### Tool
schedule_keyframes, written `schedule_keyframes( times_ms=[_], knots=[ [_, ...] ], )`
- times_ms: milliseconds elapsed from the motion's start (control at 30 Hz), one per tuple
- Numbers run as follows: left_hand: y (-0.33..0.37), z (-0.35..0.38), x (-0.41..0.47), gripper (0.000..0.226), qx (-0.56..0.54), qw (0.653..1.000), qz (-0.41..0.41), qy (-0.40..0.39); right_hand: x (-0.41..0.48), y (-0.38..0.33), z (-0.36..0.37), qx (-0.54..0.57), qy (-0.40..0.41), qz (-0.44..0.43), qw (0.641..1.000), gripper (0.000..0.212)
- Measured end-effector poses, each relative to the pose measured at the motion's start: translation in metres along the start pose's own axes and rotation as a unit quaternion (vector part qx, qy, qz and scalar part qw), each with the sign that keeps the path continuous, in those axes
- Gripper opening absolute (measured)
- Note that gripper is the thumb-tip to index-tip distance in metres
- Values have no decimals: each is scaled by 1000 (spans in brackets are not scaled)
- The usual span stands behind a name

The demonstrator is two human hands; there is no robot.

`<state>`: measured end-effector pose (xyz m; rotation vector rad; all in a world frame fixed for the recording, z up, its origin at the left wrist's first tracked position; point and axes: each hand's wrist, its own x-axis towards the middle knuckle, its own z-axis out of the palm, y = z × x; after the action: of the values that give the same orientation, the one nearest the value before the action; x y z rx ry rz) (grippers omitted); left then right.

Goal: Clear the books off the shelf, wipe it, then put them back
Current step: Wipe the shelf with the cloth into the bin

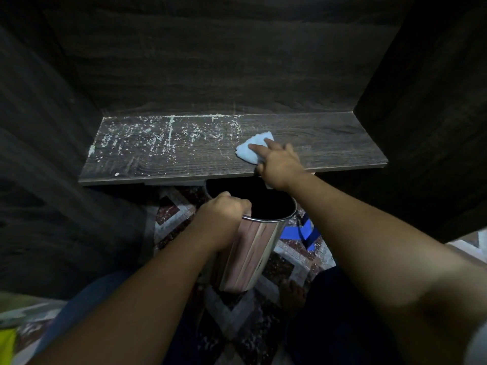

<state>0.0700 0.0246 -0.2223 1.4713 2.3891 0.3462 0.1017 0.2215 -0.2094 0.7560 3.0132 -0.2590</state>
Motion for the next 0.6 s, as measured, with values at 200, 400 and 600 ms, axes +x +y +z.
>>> schedule_keyframes(
  times_ms=[200, 400, 600],
  knots=[
    [1, -4, -4, 32, 15, 1000, 23, 11, -35, 4, -16, -48, -55, -138, 988, 51],
    [7, -7, -7, 29, 17, 1000, 10, -6, -58, 19, -59, 85, -19, -70, 994, 40],
    [15, -12, -9, 31, 16, 1000, 10, -6, -62, 5, -34, 7, 17, -91, 996, 45]
  ],
)
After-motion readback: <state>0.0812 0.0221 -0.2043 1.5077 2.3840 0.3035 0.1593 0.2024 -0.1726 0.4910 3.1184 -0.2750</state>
